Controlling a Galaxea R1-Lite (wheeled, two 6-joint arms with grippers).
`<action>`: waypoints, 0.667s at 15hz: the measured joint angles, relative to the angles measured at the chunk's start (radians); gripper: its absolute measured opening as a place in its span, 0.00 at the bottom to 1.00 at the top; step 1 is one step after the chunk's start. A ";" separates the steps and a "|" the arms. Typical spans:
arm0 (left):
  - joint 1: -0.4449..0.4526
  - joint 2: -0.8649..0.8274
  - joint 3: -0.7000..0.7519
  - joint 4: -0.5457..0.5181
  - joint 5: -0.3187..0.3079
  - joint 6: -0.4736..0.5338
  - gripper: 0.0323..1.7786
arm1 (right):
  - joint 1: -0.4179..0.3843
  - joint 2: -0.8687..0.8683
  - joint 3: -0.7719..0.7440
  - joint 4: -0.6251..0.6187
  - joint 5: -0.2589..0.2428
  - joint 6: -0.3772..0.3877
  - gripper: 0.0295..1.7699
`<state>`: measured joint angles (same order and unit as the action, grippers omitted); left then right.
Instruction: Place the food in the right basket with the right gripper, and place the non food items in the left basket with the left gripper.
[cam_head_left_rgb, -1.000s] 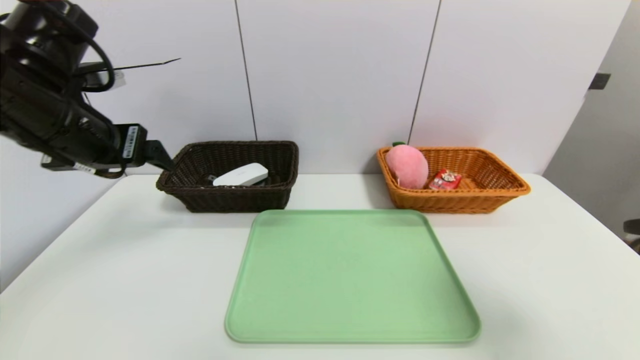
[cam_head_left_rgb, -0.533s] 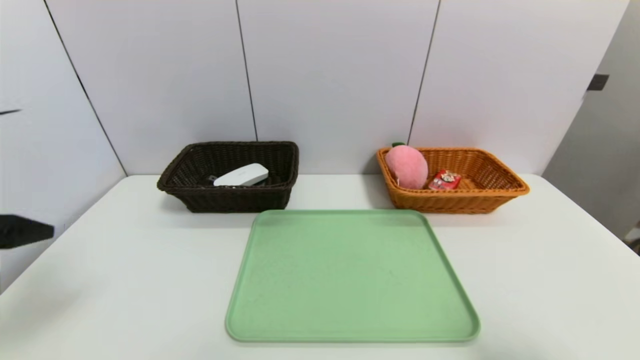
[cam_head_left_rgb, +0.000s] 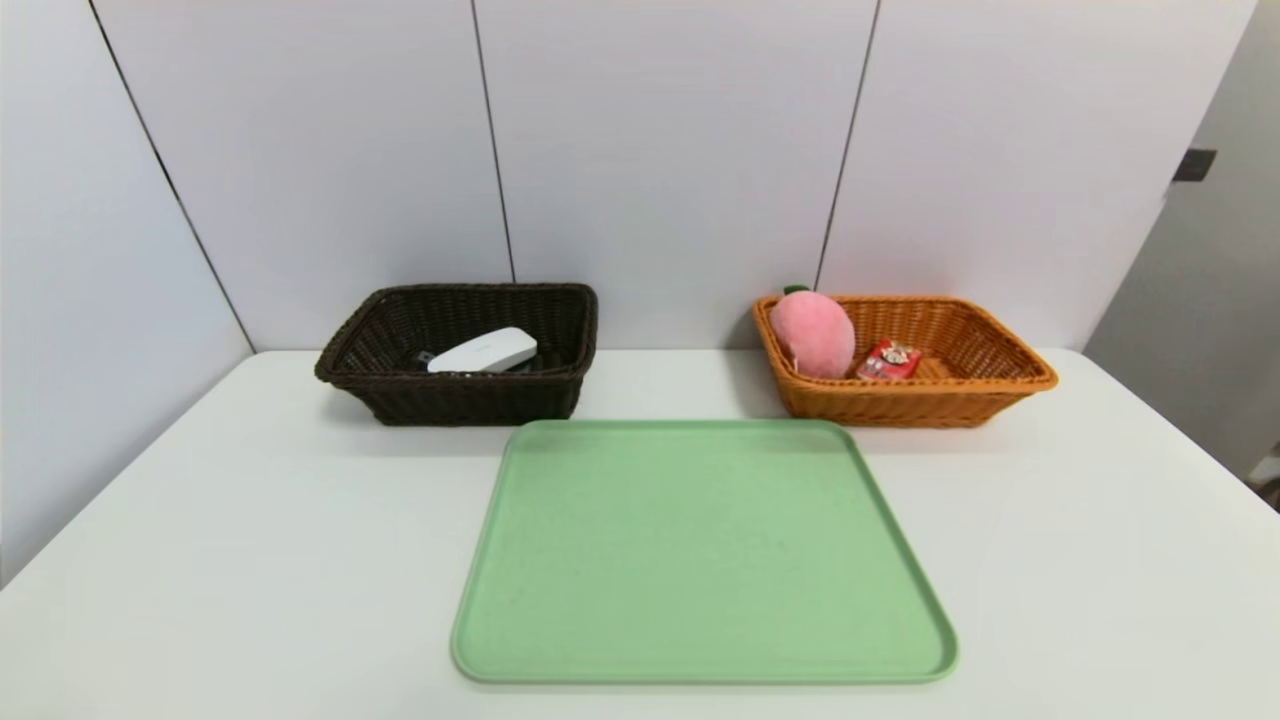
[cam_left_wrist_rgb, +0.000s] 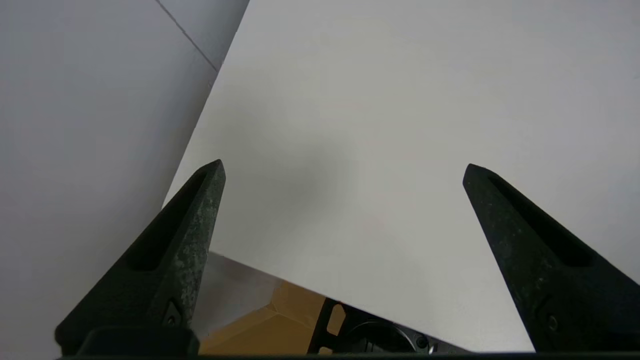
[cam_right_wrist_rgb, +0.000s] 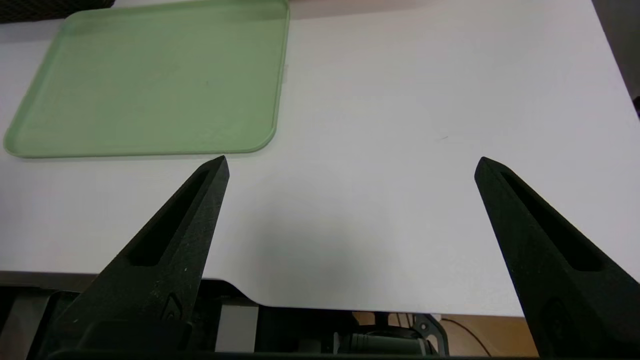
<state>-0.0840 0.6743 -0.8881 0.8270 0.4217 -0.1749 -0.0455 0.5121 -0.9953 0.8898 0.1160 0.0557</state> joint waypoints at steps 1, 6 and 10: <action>0.012 -0.047 0.043 0.000 -0.001 0.000 0.95 | -0.001 -0.027 0.015 0.000 0.000 -0.010 0.96; 0.068 -0.236 0.185 -0.004 -0.002 0.028 0.95 | -0.001 -0.147 0.119 -0.002 0.009 -0.089 0.96; 0.088 -0.356 0.317 -0.082 -0.008 0.091 0.95 | 0.006 -0.228 0.197 -0.002 0.019 -0.110 0.96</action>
<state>0.0036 0.3179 -0.5711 0.7451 0.4136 -0.0836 -0.0394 0.2843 -0.7981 0.8879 0.1347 -0.0538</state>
